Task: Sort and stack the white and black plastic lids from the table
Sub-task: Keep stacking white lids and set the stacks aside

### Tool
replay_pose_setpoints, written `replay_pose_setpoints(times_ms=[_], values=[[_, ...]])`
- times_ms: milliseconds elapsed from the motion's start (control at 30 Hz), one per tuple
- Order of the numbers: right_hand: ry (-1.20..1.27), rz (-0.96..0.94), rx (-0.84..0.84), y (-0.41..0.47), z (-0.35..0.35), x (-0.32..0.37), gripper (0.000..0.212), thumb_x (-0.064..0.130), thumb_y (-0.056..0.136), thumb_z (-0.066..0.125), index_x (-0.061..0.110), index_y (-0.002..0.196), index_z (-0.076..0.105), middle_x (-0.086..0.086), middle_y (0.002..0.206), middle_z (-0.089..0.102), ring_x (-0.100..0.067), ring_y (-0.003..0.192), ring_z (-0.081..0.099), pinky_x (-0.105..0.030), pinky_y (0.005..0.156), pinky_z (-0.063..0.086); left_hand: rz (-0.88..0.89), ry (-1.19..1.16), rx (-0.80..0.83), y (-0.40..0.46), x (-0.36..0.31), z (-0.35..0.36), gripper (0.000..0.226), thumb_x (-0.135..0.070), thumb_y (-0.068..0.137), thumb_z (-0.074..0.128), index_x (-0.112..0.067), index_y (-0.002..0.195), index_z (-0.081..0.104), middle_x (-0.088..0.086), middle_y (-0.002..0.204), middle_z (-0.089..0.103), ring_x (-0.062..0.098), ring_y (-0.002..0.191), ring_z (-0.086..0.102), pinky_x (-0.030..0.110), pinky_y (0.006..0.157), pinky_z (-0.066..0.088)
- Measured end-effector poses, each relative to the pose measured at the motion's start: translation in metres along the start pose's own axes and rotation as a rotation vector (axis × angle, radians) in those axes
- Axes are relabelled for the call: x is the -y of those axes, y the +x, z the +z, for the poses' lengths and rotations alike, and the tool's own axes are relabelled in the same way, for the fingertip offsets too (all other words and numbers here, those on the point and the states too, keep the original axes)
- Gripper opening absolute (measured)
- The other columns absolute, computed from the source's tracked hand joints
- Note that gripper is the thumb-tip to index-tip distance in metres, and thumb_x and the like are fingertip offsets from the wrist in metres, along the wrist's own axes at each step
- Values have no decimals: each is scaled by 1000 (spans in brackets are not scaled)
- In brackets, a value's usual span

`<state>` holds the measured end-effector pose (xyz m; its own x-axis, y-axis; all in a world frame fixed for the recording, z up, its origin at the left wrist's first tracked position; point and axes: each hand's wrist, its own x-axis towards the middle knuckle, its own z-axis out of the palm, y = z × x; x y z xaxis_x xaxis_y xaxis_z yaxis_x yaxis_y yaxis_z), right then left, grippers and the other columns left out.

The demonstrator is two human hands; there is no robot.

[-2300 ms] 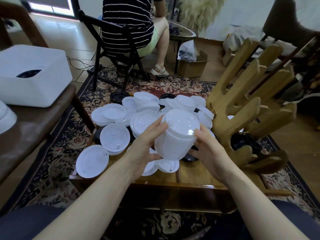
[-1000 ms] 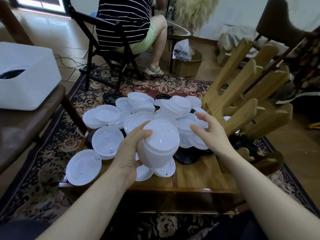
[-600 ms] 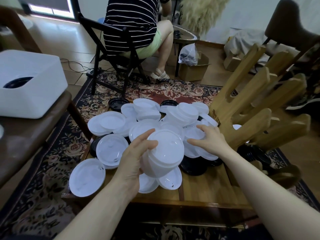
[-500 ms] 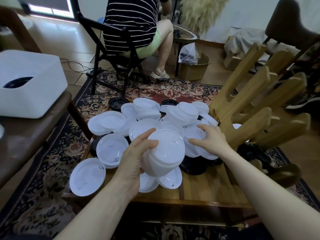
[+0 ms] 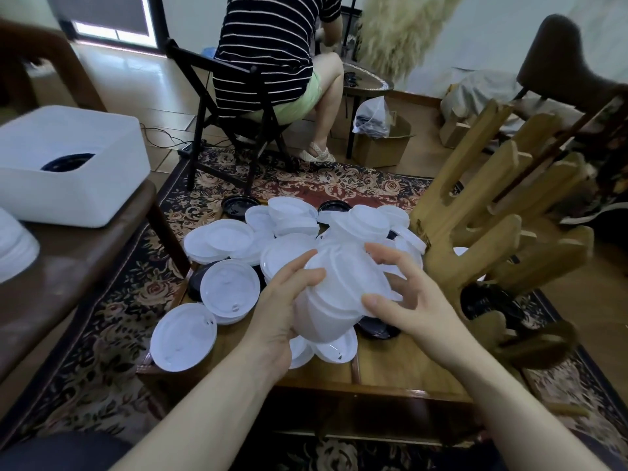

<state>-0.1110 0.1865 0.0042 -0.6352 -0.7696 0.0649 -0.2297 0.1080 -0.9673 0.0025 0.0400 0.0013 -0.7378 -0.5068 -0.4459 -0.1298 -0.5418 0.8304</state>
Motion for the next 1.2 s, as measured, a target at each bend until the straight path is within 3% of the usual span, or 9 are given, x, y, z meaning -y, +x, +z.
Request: replay_pose_setpoints(times_ms=[167, 300, 400, 467, 567, 700, 967, 1100, 1200], values=[[-120, -51, 22, 3, 2, -3, 51, 41, 73, 73, 43, 123, 60, 11, 130, 50, -6, 121, 52, -23, 76, 52, -29, 4, -9, -2, 0, -1, 30, -27, 90, 65, -35, 119, 70, -9, 113, 70, 9, 100, 62, 41, 98, 48], [-139, -61, 58, 6, -5, -5, 50, 17, 84, 74, 34, 128, 60, 8, 131, 48, 0, 119, 49, -20, 75, 50, -45, -9, 5, -1, -1, 0, 30, -39, 92, 64, -35, 121, 70, -14, 110, 69, 6, 98, 61, 40, 95, 51], [-151, -38, 63, 6, -8, -6, 49, 22, 80, 72, 34, 127, 62, 10, 131, 49, -2, 120, 49, -31, 74, 57, -35, -7, 13, 1, 0, 0, 29, -41, 92, 63, -32, 118, 72, -17, 97, 74, 2, 85, 67, 36, 90, 52], [-168, -40, 61, 6, -8, -7, 48, 25, 78, 71, 36, 125, 63, 11, 128, 50, 3, 115, 50, -28, 71, 55, -9, 9, 47, 0, 0, 0, 29, -41, 92, 63, -30, 117, 72, -20, 91, 76, -6, 74, 69, 31, 82, 53], [-202, -60, 61, 5, -6, -9, 47, 27, 78, 71, 39, 122, 64, 12, 127, 48, 5, 105, 51, -20, 68, 50, 5, 57, 96, 0, 2, -1, 37, -45, 87, 66, -33, 122, 69, -17, 109, 74, -2, 92, 69, 32, 83, 53], [-226, -68, 84, 5, -7, -8, 48, 25, 78, 70, 37, 125, 62, 10, 130, 44, 1, 108, 52, -29, 78, 55, 1, 118, 125, 0, 2, -3, 46, -48, 80, 69, -40, 125, 65, -12, 130, 64, 10, 120, 58, 46, 99, 52], [-268, -94, 91, 5, -8, -13, 53, 45, 77, 66, 37, 128, 61, 13, 136, 44, -2, 125, 45, -25, 87, 51, 39, 191, 215, -4, 3, -3, 45, -51, 75, 68, -44, 120, 66, -16, 118, 71, 6, 107, 67, 40, 88, 60], [-251, -96, 93, 3, -3, -15, 50, 30, 82, 70, 37, 130, 59, 15, 141, 42, 0, 130, 42, -20, 91, 47, 18, 192, 161, 0, 7, -3, 42, -44, 81, 69, -41, 123, 64, -11, 121, 69, 10, 109, 65, 43, 93, 57], [-174, -103, 102, -1, 1, -19, 55, 20, 87, 71, 34, 137, 53, 15, 142, 44, -3, 130, 43, -27, 87, 52, 10, 158, 80, 3, 7, -5, 30, -29, 89, 65, -36, 118, 67, -10, 109, 70, 11, 101, 64, 43, 91, 54]])
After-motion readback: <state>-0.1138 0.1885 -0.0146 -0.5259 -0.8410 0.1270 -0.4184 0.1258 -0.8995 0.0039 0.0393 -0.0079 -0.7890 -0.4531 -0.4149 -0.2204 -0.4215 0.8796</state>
